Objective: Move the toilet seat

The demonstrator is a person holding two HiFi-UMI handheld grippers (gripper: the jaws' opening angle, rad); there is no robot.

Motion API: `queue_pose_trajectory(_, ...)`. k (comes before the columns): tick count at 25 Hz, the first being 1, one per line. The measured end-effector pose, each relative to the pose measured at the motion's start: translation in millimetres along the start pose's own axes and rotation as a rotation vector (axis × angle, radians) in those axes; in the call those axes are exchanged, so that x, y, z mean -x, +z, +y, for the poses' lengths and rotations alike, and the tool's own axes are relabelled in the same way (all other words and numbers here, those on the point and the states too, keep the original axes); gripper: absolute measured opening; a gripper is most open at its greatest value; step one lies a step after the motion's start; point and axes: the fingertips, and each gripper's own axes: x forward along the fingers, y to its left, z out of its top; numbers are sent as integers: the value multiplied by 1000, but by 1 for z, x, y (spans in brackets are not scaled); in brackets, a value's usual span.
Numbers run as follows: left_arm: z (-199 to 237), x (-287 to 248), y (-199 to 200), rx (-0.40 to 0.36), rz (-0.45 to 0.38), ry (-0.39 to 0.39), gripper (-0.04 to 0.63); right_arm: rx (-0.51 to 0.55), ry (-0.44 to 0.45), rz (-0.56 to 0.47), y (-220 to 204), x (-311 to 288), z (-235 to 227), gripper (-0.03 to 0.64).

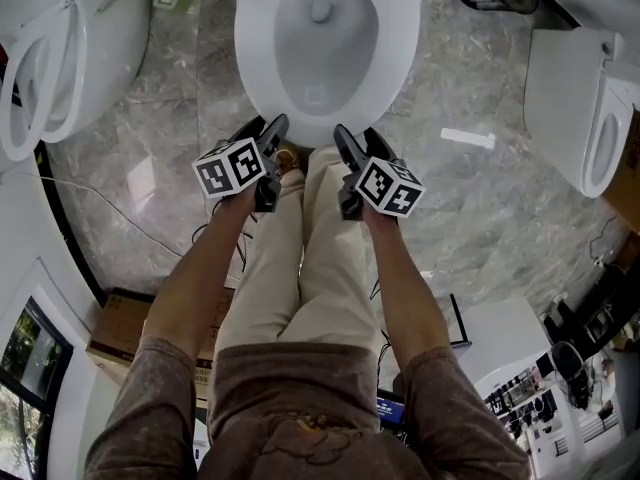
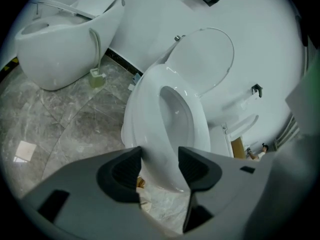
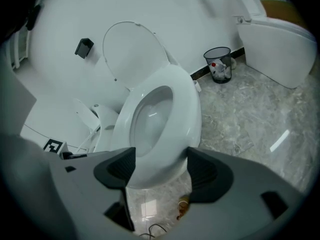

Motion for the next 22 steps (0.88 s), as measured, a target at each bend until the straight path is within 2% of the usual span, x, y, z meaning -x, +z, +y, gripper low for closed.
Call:
queue_pose_trajectory(9, -20, 31, 12, -54, -11, -9, 173, 4, -23, -46, 19, 31, 25, 307)
queue_pose_trajectory(19, -61, 74, 44, -7, -93, -72, 173, -52, -8, -144, 59, 73, 64, 305)
queue_pose_trajectory(22, -77, 87, 57, -2, -121, -99, 176, -32, -13, -173, 74, 87, 78, 299)
